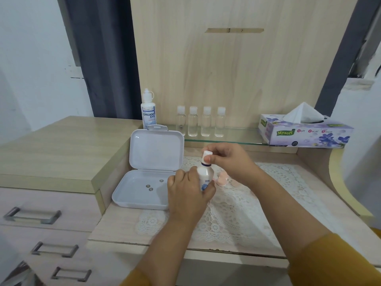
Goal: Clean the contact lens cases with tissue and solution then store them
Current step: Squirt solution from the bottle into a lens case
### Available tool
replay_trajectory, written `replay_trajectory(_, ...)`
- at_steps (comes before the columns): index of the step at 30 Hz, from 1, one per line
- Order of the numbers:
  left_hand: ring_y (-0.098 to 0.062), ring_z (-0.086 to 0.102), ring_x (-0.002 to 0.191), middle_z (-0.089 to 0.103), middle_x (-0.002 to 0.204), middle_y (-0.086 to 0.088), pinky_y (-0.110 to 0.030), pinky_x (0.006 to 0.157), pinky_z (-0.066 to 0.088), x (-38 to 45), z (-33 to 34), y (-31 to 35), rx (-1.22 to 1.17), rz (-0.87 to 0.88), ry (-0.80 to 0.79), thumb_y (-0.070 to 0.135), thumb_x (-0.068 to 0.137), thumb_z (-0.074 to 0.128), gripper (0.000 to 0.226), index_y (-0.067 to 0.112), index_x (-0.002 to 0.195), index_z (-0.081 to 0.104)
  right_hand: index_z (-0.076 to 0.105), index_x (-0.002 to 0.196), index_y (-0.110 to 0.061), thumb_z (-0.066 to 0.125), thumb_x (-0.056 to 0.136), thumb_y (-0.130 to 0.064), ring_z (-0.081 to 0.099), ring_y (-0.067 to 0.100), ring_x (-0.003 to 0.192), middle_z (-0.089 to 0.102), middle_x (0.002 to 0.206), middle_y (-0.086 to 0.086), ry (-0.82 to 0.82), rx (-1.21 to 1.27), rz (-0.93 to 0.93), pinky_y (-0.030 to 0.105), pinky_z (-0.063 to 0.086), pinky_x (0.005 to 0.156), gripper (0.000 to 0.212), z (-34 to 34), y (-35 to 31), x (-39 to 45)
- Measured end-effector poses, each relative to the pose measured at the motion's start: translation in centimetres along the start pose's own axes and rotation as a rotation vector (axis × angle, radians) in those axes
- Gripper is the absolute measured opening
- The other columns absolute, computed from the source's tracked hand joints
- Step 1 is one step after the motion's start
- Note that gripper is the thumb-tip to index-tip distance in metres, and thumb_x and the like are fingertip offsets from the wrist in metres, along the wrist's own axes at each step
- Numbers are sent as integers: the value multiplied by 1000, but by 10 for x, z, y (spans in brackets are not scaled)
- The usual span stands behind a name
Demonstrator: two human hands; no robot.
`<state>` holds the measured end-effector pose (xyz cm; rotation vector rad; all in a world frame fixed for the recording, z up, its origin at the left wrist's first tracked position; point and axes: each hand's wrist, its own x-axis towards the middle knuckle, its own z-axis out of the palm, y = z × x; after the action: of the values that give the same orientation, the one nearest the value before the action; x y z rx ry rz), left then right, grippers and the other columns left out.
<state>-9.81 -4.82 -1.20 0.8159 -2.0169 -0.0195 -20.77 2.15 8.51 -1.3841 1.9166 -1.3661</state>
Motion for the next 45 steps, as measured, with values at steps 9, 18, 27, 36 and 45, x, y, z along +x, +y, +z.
replay_trajectory(9, -16, 49, 71, 58, 69, 9, -29, 70, 24, 1, -2, 1, 1, 1, -10, 57, 79, 46, 43, 17, 87, 61, 53, 114, -28, 74, 82, -16, 60, 7, 84, 66, 89, -8, 89, 69, -19, 25, 49, 80, 40, -2, 1, -2)
replay_trajectory(18, -17, 49, 72, 60, 70, 8, -31, 70, 31, 0, 0, 0, 12, -4, -28, 56, 78, 47, 43, 17, 88, 61, 50, 118, -29, 74, 83, -18, 62, 4, 84, 68, 92, -7, 133, 17, -20, 20, 42, 76, 44, 1, -3, -3)
replay_trajectory(27, -19, 49, 71, 59, 67, 7, -31, 70, 25, 0, 1, 0, -4, 45, -13, 56, 77, 48, 44, 16, 88, 61, 52, 118, -24, 71, 86, -12, 66, 6, 87, 71, 88, -3, 241, 111, -38, 14, 45, 74, 40, -3, -5, -5)
replay_trajectory(36, -18, 48, 72, 59, 71, 8, -32, 71, 24, 0, 2, -3, 15, 11, -39, 56, 76, 47, 44, 17, 92, 61, 51, 121, -22, 65, 88, -6, 60, 5, 87, 63, 100, 0, 288, -104, 161, 16, 43, 65, 39, -18, 54, -29)
replay_trajectory(45, -19, 47, 74, 59, 72, 7, -33, 72, 31, -1, 2, -2, 1, 0, -52, 54, 76, 46, 44, 16, 94, 60, 51, 118, -25, 62, 89, -9, 56, 10, 98, 63, 101, -8, 258, -246, 173, 11, 36, 70, 34, -10, 77, -49)
